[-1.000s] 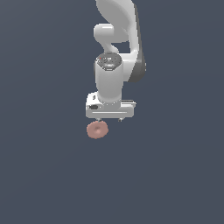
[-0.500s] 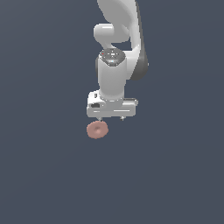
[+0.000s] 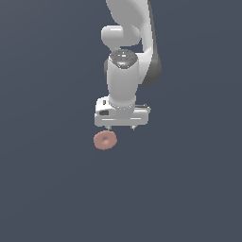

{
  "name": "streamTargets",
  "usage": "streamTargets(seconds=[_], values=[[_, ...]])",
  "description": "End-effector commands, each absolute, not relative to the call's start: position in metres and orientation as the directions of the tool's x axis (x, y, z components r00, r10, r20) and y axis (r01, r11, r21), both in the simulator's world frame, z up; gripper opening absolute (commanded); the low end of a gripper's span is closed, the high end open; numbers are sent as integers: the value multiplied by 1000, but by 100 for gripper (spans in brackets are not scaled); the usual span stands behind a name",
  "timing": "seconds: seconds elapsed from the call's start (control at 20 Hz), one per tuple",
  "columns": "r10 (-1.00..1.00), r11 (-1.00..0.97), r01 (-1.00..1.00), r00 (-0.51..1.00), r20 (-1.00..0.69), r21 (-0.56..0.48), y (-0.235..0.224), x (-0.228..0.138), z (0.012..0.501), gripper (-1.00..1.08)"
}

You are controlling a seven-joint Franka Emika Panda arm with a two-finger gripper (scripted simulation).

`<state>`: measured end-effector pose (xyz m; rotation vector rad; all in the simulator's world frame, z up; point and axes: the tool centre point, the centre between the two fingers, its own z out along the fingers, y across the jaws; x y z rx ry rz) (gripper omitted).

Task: Pick up the object and move it to a goal position.

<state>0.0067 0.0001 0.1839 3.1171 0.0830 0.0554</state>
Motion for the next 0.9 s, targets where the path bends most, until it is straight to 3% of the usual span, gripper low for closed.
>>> streamTargets(seconds=[0.0, 0.85], values=[[31, -999, 30, 999, 34, 22, -1, 6, 182, 100], [-395, -919, -394, 919, 15, -8, -27, -4, 142, 100]])
